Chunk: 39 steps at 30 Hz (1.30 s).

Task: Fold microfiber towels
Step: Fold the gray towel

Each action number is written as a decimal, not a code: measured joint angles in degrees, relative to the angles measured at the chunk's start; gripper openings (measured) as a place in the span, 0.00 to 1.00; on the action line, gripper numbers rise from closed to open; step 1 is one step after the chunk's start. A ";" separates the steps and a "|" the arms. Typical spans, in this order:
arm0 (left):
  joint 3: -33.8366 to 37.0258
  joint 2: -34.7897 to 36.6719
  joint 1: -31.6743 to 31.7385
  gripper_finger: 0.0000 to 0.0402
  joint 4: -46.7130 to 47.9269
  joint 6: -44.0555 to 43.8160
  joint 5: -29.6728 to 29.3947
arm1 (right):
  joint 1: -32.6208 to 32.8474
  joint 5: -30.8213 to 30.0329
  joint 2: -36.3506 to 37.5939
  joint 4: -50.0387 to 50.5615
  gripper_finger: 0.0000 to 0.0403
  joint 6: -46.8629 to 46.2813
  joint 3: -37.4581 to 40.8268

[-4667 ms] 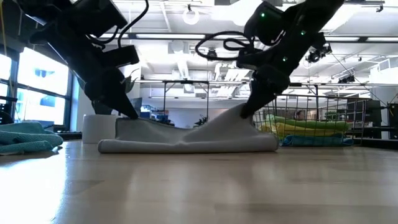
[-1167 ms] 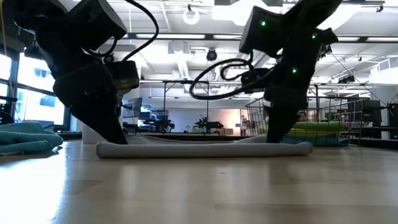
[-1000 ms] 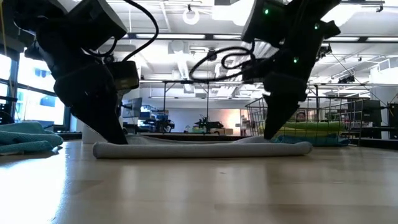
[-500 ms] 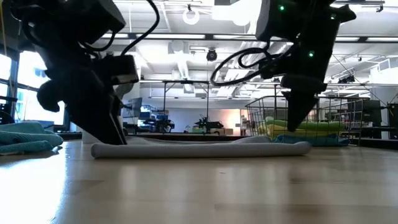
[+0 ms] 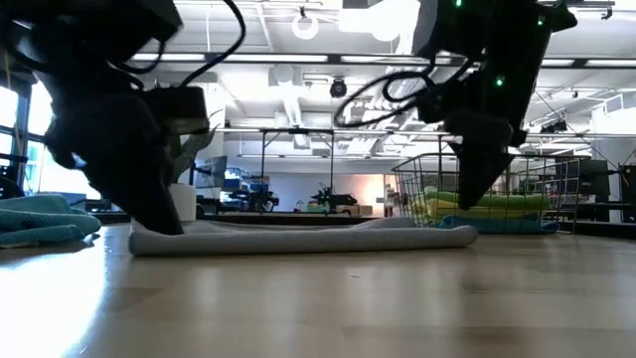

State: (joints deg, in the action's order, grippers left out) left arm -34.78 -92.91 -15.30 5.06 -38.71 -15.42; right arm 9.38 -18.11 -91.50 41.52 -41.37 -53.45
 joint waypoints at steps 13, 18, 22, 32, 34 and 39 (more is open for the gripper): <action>-0.01 0.03 -8.29 0.31 0.58 -9.48 -0.21 | 1.62 1.42 -1.80 -17.94 0.43 -0.07 0.00; -0.01 0.03 -11.57 0.31 1.56 -12.77 -1.73 | 1.67 1.14 -5.31 -25.34 0.43 0.20 0.00; -0.01 0.07 -13.81 0.31 2.24 -15.09 -2.24 | 1.95 1.16 -7.13 -31.26 0.43 0.24 0.00; -0.01 0.05 -17.78 0.31 3.10 -19.37 -5.22 | -0.30 6.65 -7.39 -17.54 0.45 -8.54 0.00; 0.01 0.01 -17.93 0.31 3.10 -19.72 -5.53 | -0.86 7.62 -7.39 -16.59 0.45 -8.81 0.00; 0.01 0.01 -17.93 0.31 3.09 -19.89 -5.76 | -1.47 11.86 -6.26 -16.16 0.45 -3.08 -0.06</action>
State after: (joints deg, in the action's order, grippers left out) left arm -34.76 -92.90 -33.23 8.15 -58.60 -21.18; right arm 7.92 -6.25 -97.77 25.36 -44.45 -53.51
